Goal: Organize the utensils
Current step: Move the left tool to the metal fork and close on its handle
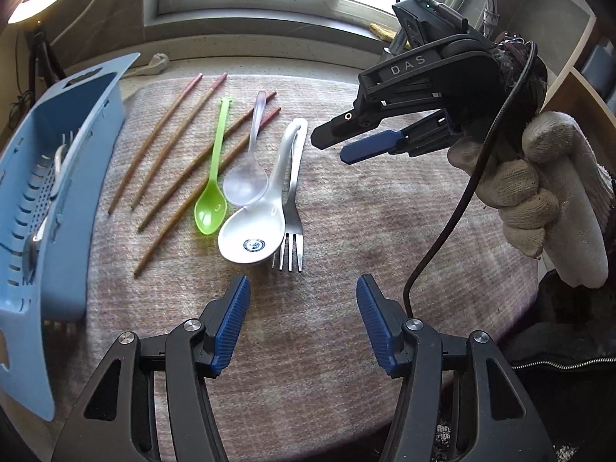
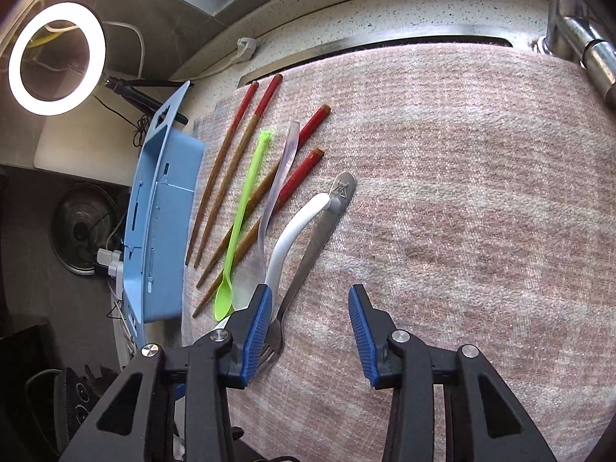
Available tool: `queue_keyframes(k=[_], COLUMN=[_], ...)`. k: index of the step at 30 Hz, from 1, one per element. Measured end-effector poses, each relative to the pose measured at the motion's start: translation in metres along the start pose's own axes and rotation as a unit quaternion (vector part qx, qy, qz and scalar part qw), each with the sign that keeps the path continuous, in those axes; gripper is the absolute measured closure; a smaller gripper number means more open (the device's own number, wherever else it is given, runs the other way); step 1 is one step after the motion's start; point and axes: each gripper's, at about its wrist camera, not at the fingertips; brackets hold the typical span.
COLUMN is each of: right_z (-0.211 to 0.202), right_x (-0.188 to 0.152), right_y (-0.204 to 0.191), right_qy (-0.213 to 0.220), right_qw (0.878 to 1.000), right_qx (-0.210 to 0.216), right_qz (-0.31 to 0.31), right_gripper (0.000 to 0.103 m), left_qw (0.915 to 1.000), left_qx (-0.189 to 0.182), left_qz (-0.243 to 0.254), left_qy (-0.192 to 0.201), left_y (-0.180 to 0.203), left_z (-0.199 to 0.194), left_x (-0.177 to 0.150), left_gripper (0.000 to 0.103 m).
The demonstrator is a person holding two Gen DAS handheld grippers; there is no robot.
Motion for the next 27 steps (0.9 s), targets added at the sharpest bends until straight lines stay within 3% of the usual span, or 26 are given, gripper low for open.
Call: queue_keyframes(k=[13,27], right_z=[0.005,0.005], right_x=[-0.001,0.004], right_y=[0.000,0.004], right_qy=[-0.011,-0.016], right_qw=[1.000,1.000], right_qx=[0.001,0.003], right_qz=[-0.002,-0.008], right_gripper=[0.068,0.068], left_qw=[0.9996,0.9995], left_qx=[-0.003,0.021], left_qz=[-0.021,-0.002], left_qy=[-0.020,-0.024], left_y=[-0.004,0.000], left_z=[0.028,0.052], left_x=[0.000,0.020], left_gripper=[0.062,0.067])
Point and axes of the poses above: each gripper's, at about its wrist camera, not at the fingertips, and z roughly the way its jaws point, y to its right, x to its top, and after that the axes turned 5 degrees about y, right-handed
